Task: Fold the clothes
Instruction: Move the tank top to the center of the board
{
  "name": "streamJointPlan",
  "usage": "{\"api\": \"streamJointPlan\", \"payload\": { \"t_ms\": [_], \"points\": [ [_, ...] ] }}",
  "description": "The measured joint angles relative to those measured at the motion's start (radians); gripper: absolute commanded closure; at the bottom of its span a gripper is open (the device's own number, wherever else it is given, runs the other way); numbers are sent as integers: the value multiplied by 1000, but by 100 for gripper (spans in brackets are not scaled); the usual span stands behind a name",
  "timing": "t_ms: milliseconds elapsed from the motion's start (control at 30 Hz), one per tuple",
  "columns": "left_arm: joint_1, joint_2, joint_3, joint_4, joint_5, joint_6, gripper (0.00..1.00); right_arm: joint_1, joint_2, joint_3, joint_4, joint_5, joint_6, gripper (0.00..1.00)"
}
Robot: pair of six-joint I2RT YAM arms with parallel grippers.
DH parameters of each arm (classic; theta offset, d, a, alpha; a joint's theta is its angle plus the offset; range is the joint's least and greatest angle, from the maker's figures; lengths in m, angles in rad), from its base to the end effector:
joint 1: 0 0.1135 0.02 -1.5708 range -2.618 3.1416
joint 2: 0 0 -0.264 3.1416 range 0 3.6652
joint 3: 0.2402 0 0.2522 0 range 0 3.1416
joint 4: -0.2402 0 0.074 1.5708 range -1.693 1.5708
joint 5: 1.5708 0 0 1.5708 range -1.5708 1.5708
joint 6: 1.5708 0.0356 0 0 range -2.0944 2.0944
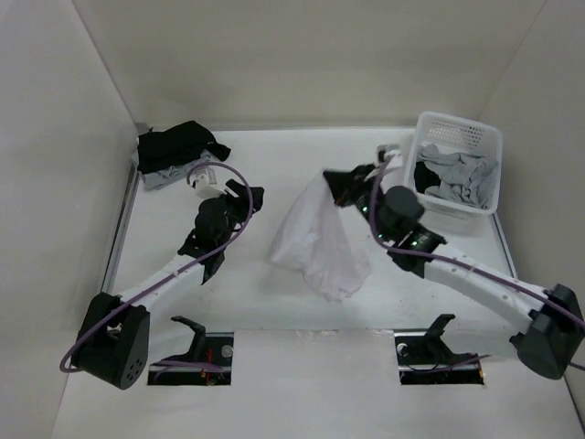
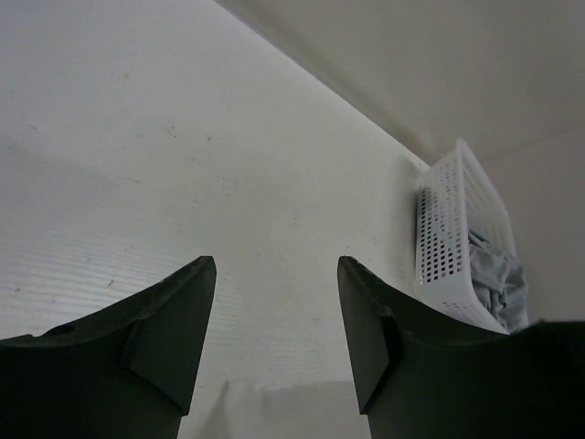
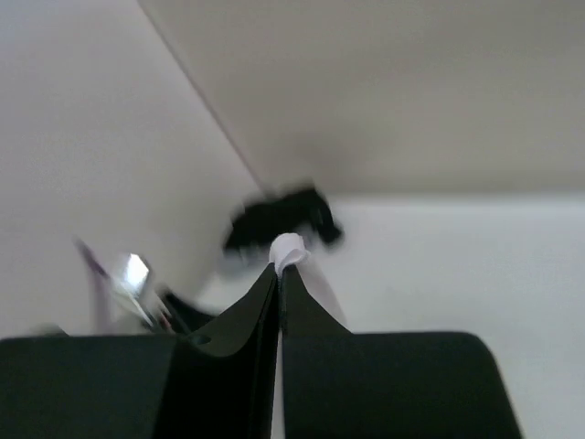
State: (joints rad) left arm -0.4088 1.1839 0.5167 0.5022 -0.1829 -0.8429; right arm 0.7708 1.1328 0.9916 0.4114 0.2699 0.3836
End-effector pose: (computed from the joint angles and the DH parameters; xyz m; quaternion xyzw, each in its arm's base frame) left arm 0.2388 -0.0964 0.2356 -0.2213 0.7292 -0.3206 0.5625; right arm 0.1955 0.1767 0.4064 -0.0103 0.6093 0.3621 0.7053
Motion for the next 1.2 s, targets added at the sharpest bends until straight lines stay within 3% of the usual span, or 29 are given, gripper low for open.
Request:
{"api": "streamJointPlan", "payload": {
  "t_ms": [67, 200, 300, 433, 467, 600, 733, 833, 900, 967, 1000, 1067, 1200],
  "points": [
    [12, -23, -11, -19, 14, -3, 45, 18, 46, -165, 6, -30, 78, 96],
    [43, -22, -36, -74, 30, 0, 45, 103, 149, -319, -53, -81, 174, 96],
    [34, 28, -40, -119, 58, 8, 46, 164, 166, -329, -68, -105, 199, 96],
    [-9, 113, -40, -163, 115, 10, 47, 150, 166, -265, -63, -121, 199, 92],
    [-18, 129, -40, -178, 134, 11, 48, 139, 169, -243, -64, -126, 197, 89],
    [-23, 142, -40, -231, 177, 25, 48, 120, 193, -152, -87, -173, 190, 62],
    [-2, 174, -39, -259, 175, 47, 46, 201, 185, -141, -215, -245, 130, 36],
    [5, 233, -31, -250, 165, 54, 46, 235, 125, -210, -294, -207, 113, 32],
    [2, 280, 16, -238, 162, 61, 46, 191, 57, -282, -340, -145, 130, 37],
    [2, 323, 54, -217, 149, 67, 44, 101, -9, -348, -385, -72, 171, 53],
    [2, 331, 62, -210, 143, 69, 43, 60, -35, -374, -406, -42, 195, 54],
    [-2, 358, 98, -205, 123, 78, 42, -33, -72, -423, -455, 16, 256, 52],
    [-65, 489, 264, -200, 137, 124, 43, -134, -84, -516, -595, 75, 379, 33]
  ]
}}
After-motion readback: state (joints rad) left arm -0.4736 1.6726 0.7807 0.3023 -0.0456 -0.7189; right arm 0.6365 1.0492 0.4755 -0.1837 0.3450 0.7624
